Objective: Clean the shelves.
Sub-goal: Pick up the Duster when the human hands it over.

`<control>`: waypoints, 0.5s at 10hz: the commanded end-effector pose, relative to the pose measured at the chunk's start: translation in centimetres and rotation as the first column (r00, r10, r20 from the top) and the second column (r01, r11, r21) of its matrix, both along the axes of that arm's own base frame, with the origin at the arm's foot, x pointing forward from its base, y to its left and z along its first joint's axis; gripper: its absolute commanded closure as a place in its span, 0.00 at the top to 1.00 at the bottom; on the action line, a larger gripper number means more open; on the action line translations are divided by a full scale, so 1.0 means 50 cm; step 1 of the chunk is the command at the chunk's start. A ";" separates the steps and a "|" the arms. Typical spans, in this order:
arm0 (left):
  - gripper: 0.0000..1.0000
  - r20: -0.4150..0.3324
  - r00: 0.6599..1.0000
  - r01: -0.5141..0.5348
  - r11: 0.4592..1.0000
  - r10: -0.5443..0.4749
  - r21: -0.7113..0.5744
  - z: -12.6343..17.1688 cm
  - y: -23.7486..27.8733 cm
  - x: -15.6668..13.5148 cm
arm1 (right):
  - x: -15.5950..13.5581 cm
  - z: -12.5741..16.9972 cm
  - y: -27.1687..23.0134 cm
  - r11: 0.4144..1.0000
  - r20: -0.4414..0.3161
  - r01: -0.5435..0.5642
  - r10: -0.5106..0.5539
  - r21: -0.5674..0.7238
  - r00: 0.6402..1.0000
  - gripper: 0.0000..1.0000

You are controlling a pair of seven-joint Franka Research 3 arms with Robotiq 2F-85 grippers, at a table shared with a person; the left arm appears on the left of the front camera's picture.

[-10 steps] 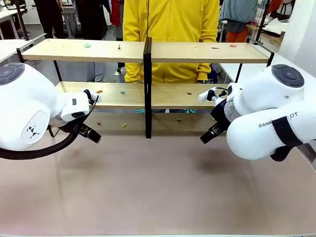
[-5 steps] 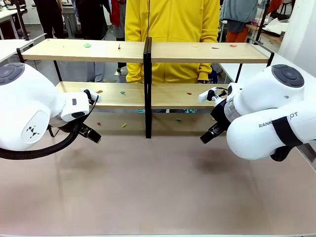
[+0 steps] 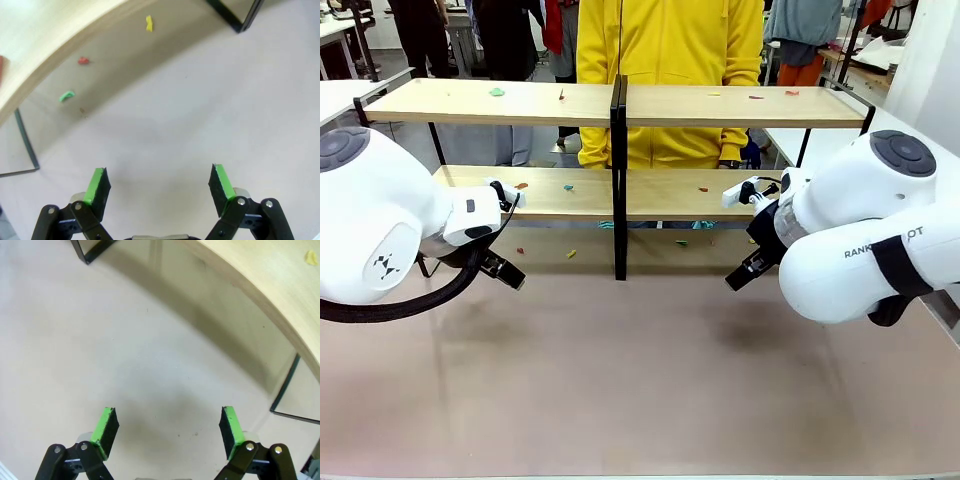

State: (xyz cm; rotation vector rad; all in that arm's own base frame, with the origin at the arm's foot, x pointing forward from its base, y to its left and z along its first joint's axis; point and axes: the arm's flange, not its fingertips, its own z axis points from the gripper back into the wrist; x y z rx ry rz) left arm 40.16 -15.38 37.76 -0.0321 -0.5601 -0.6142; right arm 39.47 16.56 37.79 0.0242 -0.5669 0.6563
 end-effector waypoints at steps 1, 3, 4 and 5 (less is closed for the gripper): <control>1.00 0.042 0.996 0.078 0.996 -0.077 -0.042 0.092 0.060 -0.132 | -0.095 0.106 -0.084 1.000 0.038 -0.014 0.015 -0.025 0.999 1.00; 1.00 0.184 0.980 0.095 0.991 -0.077 -0.090 0.206 0.133 -0.278 | -0.190 0.233 -0.172 1.000 0.115 -0.029 0.028 0.008 0.993 1.00; 1.00 0.265 0.962 0.093 0.991 -0.064 -0.097 0.255 0.177 -0.346 | -0.229 0.296 -0.220 0.997 0.153 -0.052 0.044 0.054 0.987 1.00; 1.00 0.332 0.939 0.150 0.973 -0.085 -0.175 0.289 0.232 -0.400 | -0.254 0.340 -0.257 0.998 0.191 -0.012 0.000 0.065 0.982 1.00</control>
